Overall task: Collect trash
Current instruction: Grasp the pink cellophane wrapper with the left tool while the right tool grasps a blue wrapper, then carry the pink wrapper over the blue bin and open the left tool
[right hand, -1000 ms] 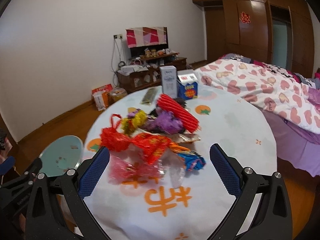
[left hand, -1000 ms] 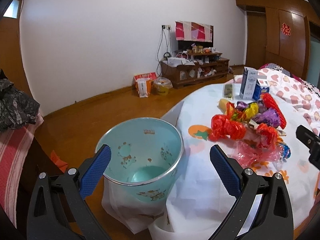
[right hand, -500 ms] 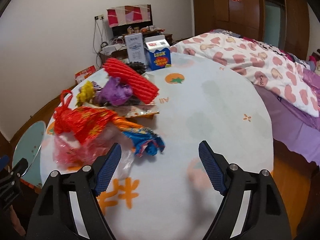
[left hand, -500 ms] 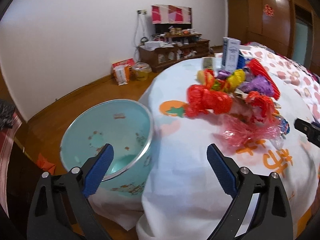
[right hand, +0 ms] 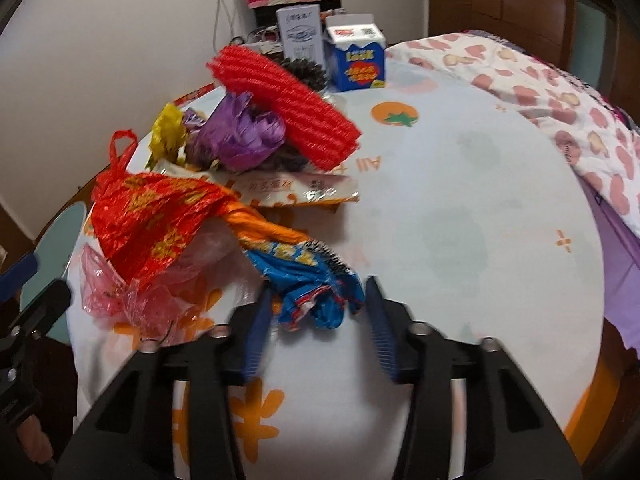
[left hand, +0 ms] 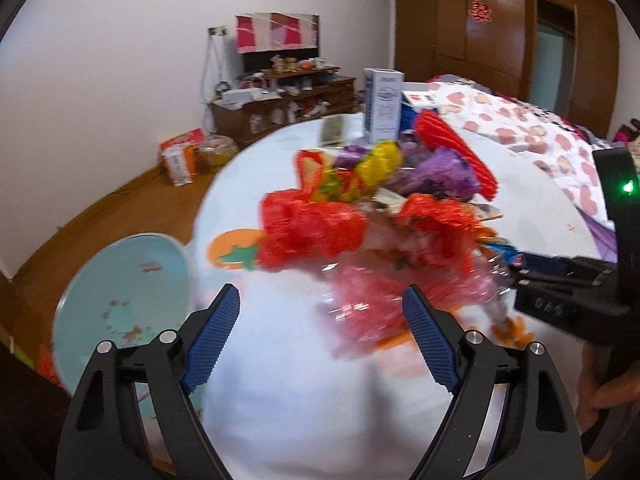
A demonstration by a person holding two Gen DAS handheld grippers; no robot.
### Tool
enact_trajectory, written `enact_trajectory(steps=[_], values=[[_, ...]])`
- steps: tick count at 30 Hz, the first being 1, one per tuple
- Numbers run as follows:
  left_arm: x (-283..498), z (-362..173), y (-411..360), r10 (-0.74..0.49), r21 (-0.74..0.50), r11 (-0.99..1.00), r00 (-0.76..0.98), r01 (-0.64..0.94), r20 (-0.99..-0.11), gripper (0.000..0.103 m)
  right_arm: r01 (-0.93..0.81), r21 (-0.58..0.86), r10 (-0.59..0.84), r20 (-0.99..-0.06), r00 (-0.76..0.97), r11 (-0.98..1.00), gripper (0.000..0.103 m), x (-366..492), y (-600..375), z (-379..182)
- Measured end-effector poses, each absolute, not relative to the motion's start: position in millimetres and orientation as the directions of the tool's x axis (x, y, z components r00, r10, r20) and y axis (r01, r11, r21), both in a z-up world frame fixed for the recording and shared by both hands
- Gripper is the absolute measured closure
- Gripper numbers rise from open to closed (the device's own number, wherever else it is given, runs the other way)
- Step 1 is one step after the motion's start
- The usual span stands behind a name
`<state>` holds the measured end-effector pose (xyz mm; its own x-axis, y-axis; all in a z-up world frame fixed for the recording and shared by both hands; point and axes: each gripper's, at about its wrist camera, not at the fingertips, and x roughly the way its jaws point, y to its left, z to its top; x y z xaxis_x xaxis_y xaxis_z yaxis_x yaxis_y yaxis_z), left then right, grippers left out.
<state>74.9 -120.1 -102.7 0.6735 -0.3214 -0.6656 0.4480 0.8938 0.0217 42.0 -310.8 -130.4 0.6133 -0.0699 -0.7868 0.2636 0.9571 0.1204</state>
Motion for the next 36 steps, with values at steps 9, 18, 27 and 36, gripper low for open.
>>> enact_trajectory(steps=[9,18,27,36], values=[[80.9,-128.2,-151.5,-0.385,-0.029,0.850,0.581,0.527,-0.717,0.052,0.279,0.113,-0.104,-0.746,0.658,0.953,0.080,21.4,-313.2,-114.5],[68.5,-108.5,-137.3,-0.410,-0.040,0.854,0.622,0.519,-0.668,0.062,0.336,0.161,-0.147,-0.672,0.726,0.928,0.081,-2.3,-324.1,-84.5],[49.5,-68.7,-94.3,-0.368,-0.011,0.897,0.733,0.441,-0.572,0.062,0.340,0.134,-0.178,-0.647,0.741,0.931,0.081,-3.7,-309.2,-67.6],[69.6,-49.5,-19.7,-0.172,0.018,0.977,0.827,0.214,-0.536,0.062,0.231,0.108,-0.107,-0.652,0.751,0.967,0.081,23.0,-260.2,-58.7]])
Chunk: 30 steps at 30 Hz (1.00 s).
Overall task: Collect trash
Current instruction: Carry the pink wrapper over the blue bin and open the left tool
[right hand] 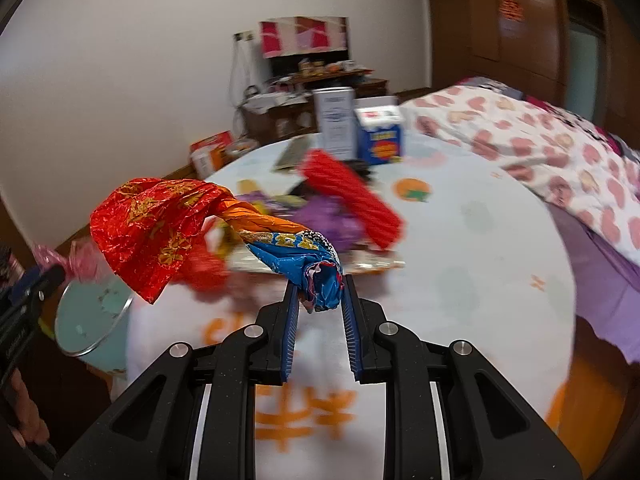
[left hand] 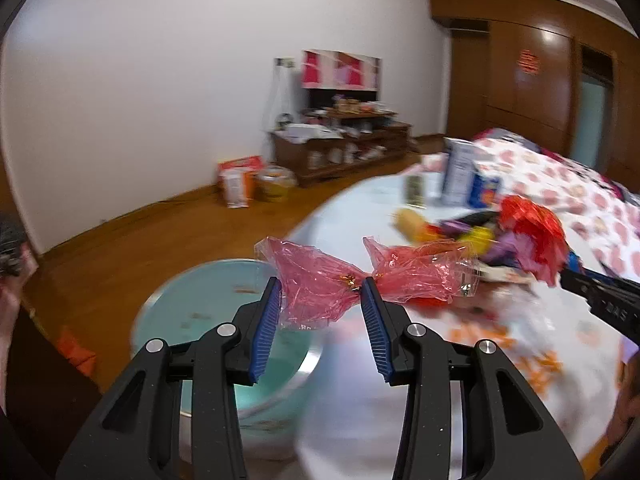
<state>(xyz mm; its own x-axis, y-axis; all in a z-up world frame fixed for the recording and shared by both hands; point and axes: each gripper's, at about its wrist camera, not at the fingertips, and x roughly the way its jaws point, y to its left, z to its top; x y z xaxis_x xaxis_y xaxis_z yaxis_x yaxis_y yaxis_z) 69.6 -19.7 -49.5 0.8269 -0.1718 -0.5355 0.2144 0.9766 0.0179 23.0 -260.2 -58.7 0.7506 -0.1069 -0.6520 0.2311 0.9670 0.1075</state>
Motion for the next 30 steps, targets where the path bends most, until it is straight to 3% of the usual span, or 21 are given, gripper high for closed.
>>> enact_trajectory(steps=[11,30], values=[[97.5,-49.4,66.6,0.078,0.065,0.997,0.847,-0.051,-0.526,0.061,0.051,0.061,0.004,-0.676,0.736,0.997,0.081,77.1,-166.9,-70.1],[125.1,-97.2,95.8,0.178,0.096,0.984,0.748,-0.151,-0.639,0.061,-0.092,-0.008,0.055,-0.744,0.666,0.996,0.079,136.2,-72.6,-104.3]])
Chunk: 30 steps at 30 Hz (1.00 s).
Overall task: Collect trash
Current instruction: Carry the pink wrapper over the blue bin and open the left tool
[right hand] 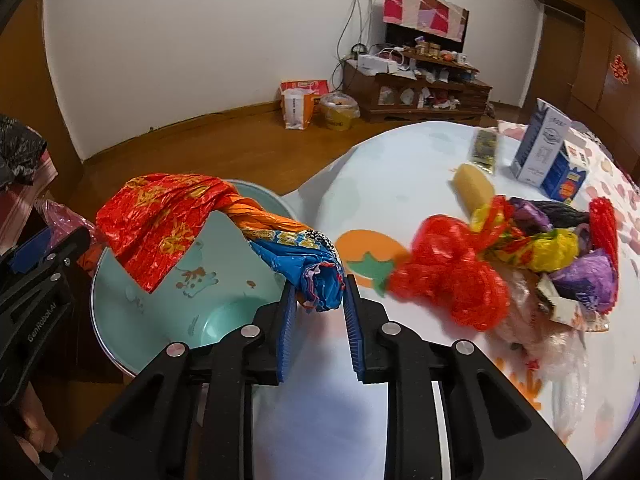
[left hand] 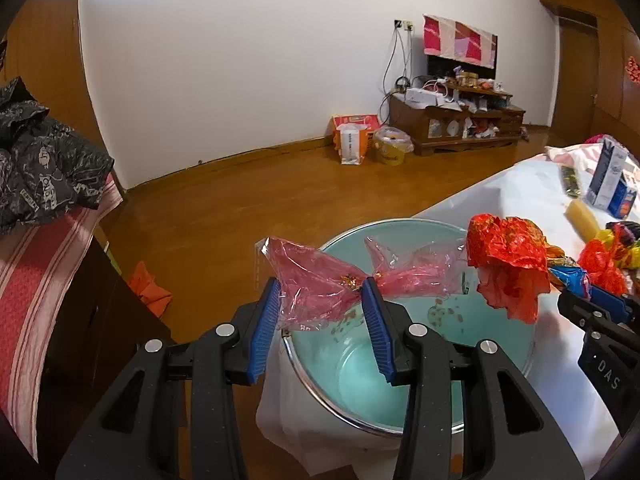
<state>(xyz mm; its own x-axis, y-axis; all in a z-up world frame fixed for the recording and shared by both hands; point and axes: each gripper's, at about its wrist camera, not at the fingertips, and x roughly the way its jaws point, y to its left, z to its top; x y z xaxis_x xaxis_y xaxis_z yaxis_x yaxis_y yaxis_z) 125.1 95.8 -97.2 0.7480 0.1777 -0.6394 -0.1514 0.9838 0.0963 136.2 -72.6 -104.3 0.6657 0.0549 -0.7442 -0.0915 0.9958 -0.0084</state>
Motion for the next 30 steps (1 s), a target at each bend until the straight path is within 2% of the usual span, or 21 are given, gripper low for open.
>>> enact_trajectory(steps=[8,13,17,21,25,27,30], values=[[126.7,-100.7,97.0,0.193,0.106,0.981,0.730,-0.164,-0.656,0.059,-0.134,-0.009,0.081,-0.751,0.656,0.991,0.071,139.2,-60.9,-110.2],[125.3,-99.3,96.7,0.195,0.112,0.980,0.734,-0.162,-0.651,0.048,-0.134,-0.006,0.086,-0.737,0.670,0.991,0.064,136.5,-60.7,-105.1],[121.8,-94.7,94.5,0.194,0.105,0.981,0.744,-0.165,-0.639,0.033,-0.119,0.002,0.083,-0.725,0.683,0.993,0.051,131.7,-66.3,-98.5],[118.8,-90.7,89.8,0.188,0.101,0.982,0.751,-0.161,-0.633,0.029,-0.095,0.005,0.070,-0.711,0.700,0.995,0.037,126.8,-74.3,-91.9],[116.6,-89.8,83.8,0.161,0.079,0.986,0.753,-0.143,-0.638,0.025,-0.070,0.015,0.060,-0.697,0.714,0.997,0.033,121.1,-86.5,-85.7],[114.7,-89.8,76.2,0.143,0.073,0.989,0.754,-0.126,-0.641,0.019,-0.058,0.023,0.058,-0.697,0.715,0.998,0.033,119.4,-92.0,-84.2],[111.2,-88.9,66.5,0.139,0.087,0.990,0.760,-0.108,-0.636,0.018,-0.035,0.033,0.048,-0.695,0.717,0.999,0.033,116.2,-102.9,-82.5]])
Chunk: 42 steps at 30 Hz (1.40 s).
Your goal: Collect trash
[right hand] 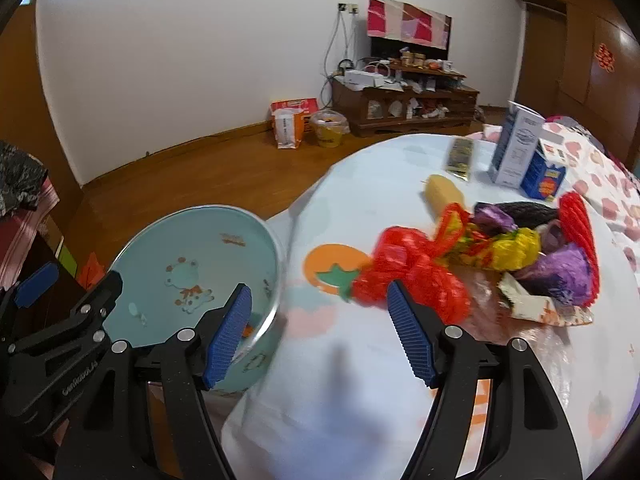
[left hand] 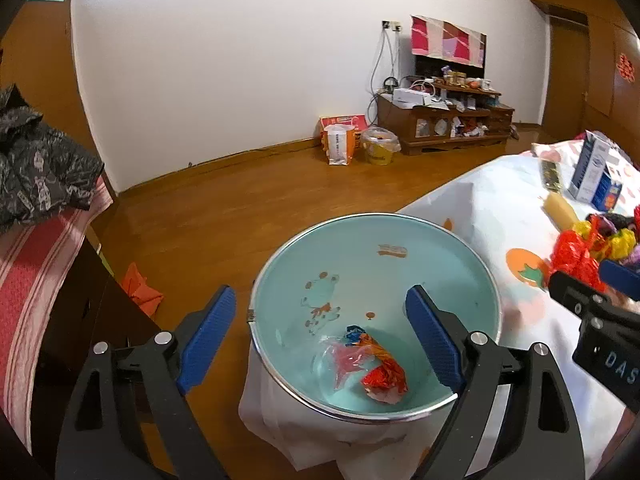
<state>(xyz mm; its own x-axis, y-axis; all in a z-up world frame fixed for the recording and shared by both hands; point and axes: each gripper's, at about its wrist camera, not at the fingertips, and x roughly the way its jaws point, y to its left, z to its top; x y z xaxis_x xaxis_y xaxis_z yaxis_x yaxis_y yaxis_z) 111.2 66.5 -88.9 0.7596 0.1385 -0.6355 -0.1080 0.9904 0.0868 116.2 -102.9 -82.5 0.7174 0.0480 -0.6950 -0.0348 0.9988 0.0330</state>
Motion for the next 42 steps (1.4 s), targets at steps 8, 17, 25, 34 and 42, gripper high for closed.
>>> enact_trajectory(steps=[8,17,25,34,42], values=[[105.1,-86.0,53.8,0.132,0.101,0.991,0.762,-0.087,-0.634,0.017,0.009,0.062,0.036,-0.686,0.727,0.998,0.033,108.3,-125.7,-78.1],[100.5,-81.8,36.9,0.092,0.093,0.995,0.767,-0.042,-0.635,0.017,0.044,0.085,0.025,-0.675,0.737,0.995,0.033,98.7,-147.2,-72.5],[96.1,-80.9,13.0,0.042,0.085,0.996,0.772,0.015,-0.634,0.017,0.106,0.092,-0.018,-0.667,0.745,0.990,0.033,80.0,-178.4,-71.2],[89.8,-86.3,-30.5,-0.032,0.089,0.989,0.763,0.117,-0.645,0.017,0.228,0.107,-0.095,-0.681,0.726,0.968,0.033,55.5,-237.3,-82.1],[86.0,-94.1,-62.6,-0.090,0.075,0.980,0.743,0.186,-0.664,0.017,0.306,0.125,-0.129,-0.714,0.688,0.944,0.034,39.2,-284.3,-100.6]])
